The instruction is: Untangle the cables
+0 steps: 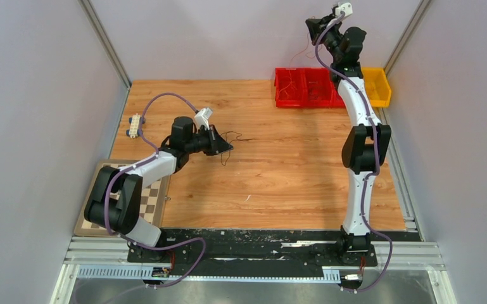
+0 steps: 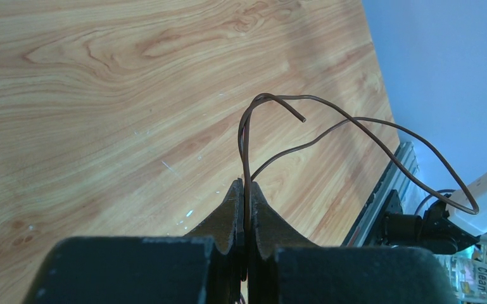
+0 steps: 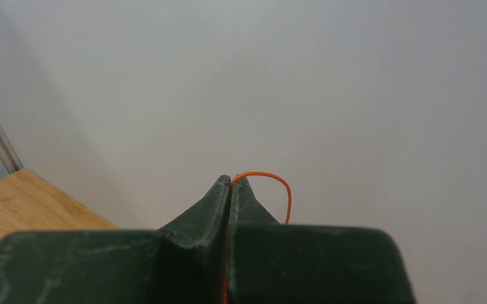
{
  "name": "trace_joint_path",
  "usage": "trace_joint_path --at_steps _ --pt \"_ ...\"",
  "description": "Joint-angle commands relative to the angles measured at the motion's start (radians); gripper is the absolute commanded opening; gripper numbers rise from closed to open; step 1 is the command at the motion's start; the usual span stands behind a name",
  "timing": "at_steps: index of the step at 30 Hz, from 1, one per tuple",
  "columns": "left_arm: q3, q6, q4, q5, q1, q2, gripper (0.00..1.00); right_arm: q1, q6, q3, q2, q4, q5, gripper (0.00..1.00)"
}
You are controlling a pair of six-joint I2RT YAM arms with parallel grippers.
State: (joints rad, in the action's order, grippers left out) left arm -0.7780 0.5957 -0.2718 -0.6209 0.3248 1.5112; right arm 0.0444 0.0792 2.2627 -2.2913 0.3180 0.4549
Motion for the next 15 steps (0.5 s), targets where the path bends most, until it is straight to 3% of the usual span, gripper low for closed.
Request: trace_joint_path --at_steps 1,15 --pt "-0.04 -0.021 0.002 -0.012 -0.008 0.014 0.0 0.005 0.0 0.11 -0.029 0.082 0.017 0.0" --pt "-0.094 -0.027 0.053 -0.022 -0.022 0.064 0.0 0.017 -0.052 0.15 -0.127 0.18 -0.019 0.0"
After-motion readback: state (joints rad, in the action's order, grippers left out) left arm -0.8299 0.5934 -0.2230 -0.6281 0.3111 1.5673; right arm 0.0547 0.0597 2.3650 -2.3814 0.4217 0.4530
